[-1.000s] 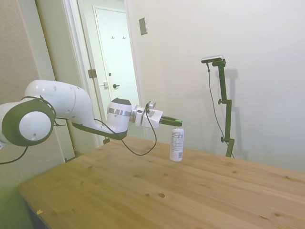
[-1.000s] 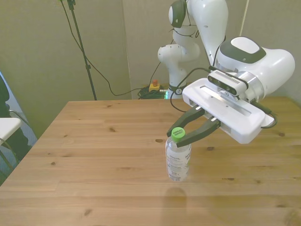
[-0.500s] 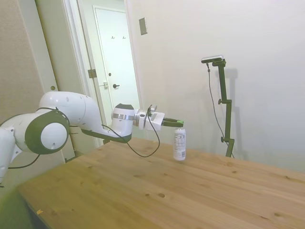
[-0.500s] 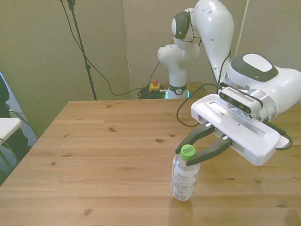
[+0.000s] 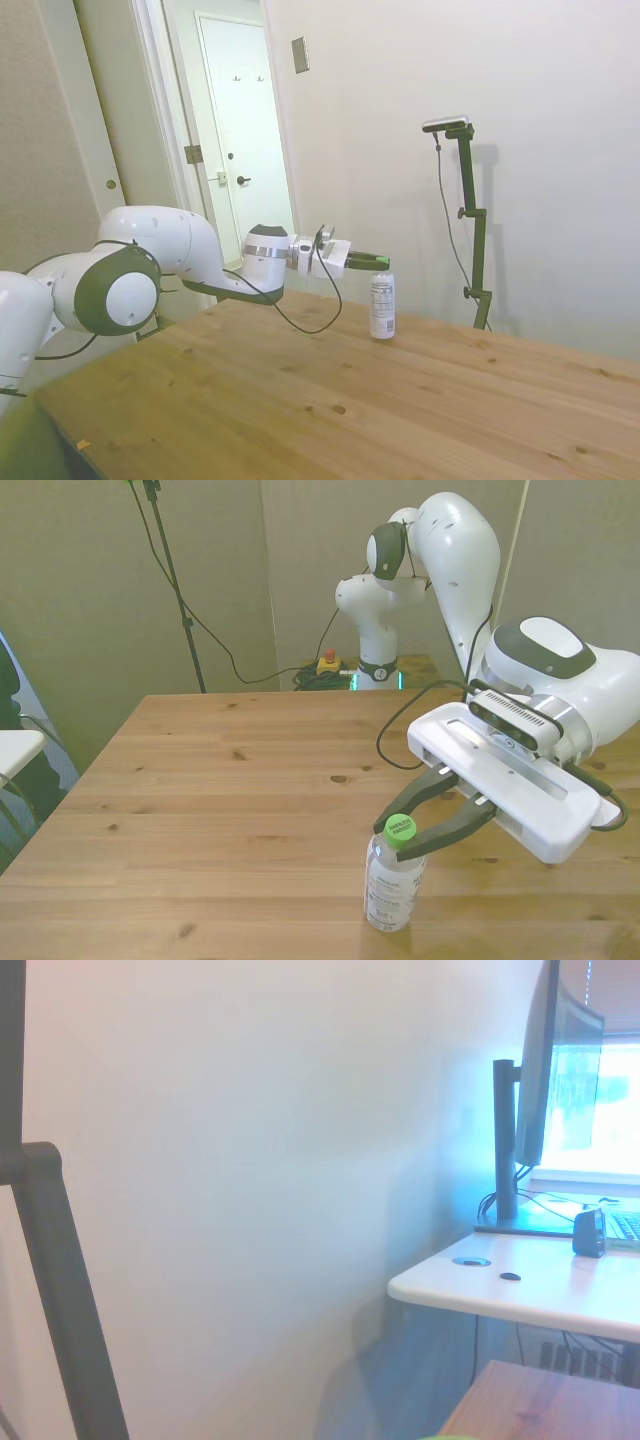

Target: Stand the water bottle

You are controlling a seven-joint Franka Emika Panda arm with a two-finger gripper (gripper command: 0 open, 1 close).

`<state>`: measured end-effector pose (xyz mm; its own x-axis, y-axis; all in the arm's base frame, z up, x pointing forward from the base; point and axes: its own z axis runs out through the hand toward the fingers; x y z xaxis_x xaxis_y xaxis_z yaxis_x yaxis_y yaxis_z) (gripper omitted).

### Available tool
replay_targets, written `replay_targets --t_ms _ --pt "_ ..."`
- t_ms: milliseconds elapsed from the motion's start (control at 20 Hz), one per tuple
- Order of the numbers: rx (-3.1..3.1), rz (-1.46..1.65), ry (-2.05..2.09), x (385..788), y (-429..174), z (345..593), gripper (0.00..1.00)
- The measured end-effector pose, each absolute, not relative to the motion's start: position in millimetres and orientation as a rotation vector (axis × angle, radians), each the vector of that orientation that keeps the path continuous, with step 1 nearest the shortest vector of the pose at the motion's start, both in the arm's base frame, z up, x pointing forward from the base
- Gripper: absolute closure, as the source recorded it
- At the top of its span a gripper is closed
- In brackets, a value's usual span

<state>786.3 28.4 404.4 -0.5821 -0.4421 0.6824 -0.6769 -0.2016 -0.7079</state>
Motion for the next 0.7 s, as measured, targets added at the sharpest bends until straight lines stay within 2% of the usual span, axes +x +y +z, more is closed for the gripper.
replay_targets --t_ms 100,150,700 --pt "1.329 1.878 -1.854 787.4 28.8 401.8 1.00" --pt "1.329 1.878 -1.854 788.0 28.9 400.9 0.00" --pt "1.340 1.880 -1.849 789.4 30.0 400.5 0.00"
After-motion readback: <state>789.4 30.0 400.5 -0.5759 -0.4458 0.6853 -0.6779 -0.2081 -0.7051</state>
